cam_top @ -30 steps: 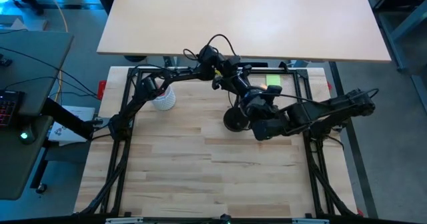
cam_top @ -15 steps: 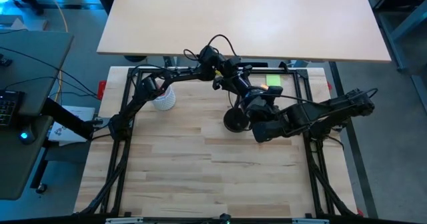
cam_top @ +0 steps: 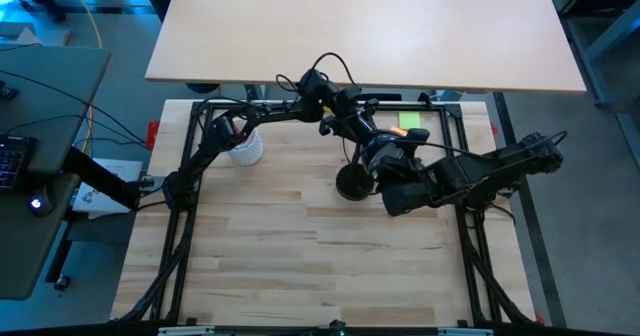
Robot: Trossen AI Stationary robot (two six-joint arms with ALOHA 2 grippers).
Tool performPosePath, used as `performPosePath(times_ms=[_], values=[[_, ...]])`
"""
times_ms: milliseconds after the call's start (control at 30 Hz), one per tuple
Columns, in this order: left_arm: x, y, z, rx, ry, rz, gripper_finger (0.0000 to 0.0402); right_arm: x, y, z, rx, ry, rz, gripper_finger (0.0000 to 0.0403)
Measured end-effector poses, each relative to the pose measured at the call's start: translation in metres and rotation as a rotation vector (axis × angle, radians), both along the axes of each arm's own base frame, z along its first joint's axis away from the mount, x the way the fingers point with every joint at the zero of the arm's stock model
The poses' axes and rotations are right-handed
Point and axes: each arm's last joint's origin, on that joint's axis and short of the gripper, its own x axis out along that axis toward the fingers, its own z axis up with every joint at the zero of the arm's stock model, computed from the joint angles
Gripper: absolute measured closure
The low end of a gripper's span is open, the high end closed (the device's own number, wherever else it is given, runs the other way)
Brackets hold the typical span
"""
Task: Screw lightbulb
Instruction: Insert the light bulb into the desk lamp
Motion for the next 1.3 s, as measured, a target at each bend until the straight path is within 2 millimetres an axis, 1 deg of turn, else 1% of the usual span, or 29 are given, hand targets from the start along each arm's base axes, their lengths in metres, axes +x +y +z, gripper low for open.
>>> performPosePath(times_ms=[200,300,433,600,800,1067,1300], values=[[0.001,-0.002,0.000,-0.001,-0.001,-0.002,0.0145,0.002,-0.011,-0.003,0.101,0.013,-0.018,0.0157],[0.001,-0.002,0.000,-0.006,-0.002,0.004,0.0142,0.003,-0.014,-0.003,0.083,0.005,-0.040,0.0157],[0.002,-0.003,0.000,-0.011,-0.006,0.009,0.0141,0.003,-0.014,-0.002,0.043,-0.009,-0.050,0.0157],[0.002,-0.003,0.000,-0.008,-0.007,0.006,0.0140,0.004,-0.014,-0.002,0.045,-0.020,-0.050,0.0157],[0.002,-0.003,0.000,-0.010,-0.008,0.009,0.0139,0.007,-0.021,-0.001,0.067,-0.017,-0.061,0.0157],[0.001,-0.004,0.001,-0.004,-0.030,0.011,0.0138,0.010,-0.029,-0.001,0.141,-0.077,-0.095,0.0157],[-0.001,-0.006,0.003,0.012,-0.063,0.006,0.0138,0.014,-0.028,0.000,0.245,-0.170,-0.105,0.0157]])
